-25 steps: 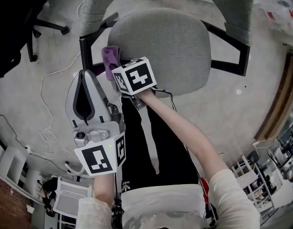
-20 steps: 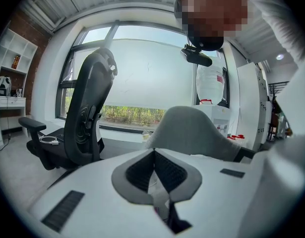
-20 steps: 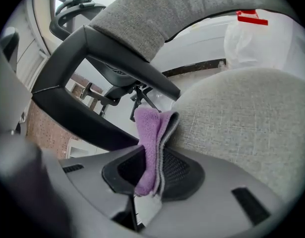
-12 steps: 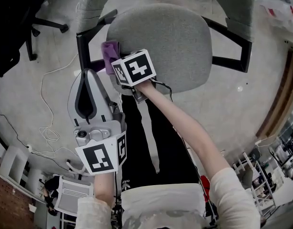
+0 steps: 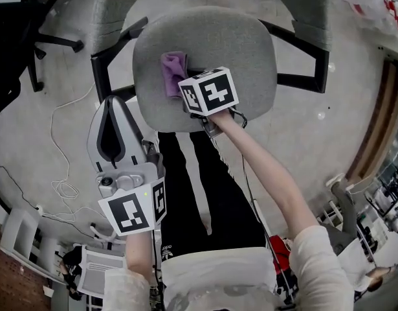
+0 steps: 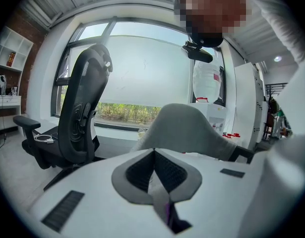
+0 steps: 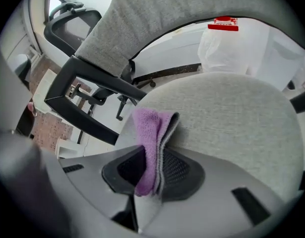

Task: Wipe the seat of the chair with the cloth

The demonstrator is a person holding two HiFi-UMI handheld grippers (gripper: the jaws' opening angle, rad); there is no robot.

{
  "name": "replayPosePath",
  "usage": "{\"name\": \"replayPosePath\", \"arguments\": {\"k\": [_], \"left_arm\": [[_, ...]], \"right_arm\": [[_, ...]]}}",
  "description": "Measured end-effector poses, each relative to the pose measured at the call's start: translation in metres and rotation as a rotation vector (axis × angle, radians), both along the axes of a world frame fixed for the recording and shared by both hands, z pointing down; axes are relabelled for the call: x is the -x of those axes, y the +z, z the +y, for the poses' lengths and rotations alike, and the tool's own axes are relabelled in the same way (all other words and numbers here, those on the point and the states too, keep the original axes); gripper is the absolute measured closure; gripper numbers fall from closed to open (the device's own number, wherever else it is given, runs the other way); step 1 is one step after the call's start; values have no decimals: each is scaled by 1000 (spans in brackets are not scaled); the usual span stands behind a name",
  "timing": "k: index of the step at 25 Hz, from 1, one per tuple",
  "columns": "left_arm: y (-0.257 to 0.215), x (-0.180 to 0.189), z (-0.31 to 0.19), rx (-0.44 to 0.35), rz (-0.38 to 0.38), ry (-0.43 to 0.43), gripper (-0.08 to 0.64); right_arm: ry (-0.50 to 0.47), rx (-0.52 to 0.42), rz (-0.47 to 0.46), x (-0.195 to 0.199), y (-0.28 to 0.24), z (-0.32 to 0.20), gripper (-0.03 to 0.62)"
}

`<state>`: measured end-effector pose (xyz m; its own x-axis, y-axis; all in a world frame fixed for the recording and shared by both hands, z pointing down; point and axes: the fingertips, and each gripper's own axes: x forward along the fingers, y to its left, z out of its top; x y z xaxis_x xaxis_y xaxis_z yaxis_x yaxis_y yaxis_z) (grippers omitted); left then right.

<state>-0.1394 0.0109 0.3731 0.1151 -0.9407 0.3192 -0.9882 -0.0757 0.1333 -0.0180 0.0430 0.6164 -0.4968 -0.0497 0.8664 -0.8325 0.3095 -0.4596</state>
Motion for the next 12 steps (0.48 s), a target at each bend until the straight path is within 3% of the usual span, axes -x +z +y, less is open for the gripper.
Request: {"name": "replayPosePath", "arguments": {"k": [12], "left_arm": [[2, -11, -4, 13, -19, 56, 548]], "right_arm": [[65, -51, 170, -117, -3, -13, 500]]}}
